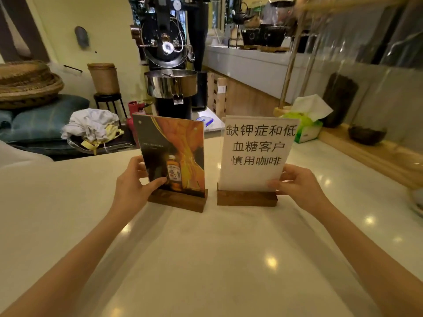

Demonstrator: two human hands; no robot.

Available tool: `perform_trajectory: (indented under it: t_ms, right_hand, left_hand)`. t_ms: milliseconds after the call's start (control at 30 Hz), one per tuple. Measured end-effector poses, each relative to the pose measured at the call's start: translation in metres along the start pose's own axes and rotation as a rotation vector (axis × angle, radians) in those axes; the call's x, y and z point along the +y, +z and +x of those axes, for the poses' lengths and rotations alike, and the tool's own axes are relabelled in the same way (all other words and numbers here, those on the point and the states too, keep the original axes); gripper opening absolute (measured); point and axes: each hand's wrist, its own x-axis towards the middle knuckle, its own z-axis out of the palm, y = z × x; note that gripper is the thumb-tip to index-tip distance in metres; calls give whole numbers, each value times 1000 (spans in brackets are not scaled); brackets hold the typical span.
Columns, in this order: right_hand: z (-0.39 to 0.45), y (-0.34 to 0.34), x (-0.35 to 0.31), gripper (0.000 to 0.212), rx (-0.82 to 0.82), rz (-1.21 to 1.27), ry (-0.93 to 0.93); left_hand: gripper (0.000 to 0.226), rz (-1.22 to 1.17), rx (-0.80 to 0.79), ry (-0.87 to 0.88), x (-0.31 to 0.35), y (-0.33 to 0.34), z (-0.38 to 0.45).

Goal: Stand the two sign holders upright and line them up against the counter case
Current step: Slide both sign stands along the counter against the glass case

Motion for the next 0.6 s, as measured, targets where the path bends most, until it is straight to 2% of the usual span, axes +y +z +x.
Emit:
perform_trajectory:
  t_ms: [367, 600]
  right_hand:
    - [-19, -74, 23, 43, 194, -176, 67]
    - [-19, -130, 50, 34, 286, -225, 180]
  left_hand:
    - [56, -119, -165, 65, 57, 98, 36]
    - [58, -211, -322, 73, 100, 180, 53]
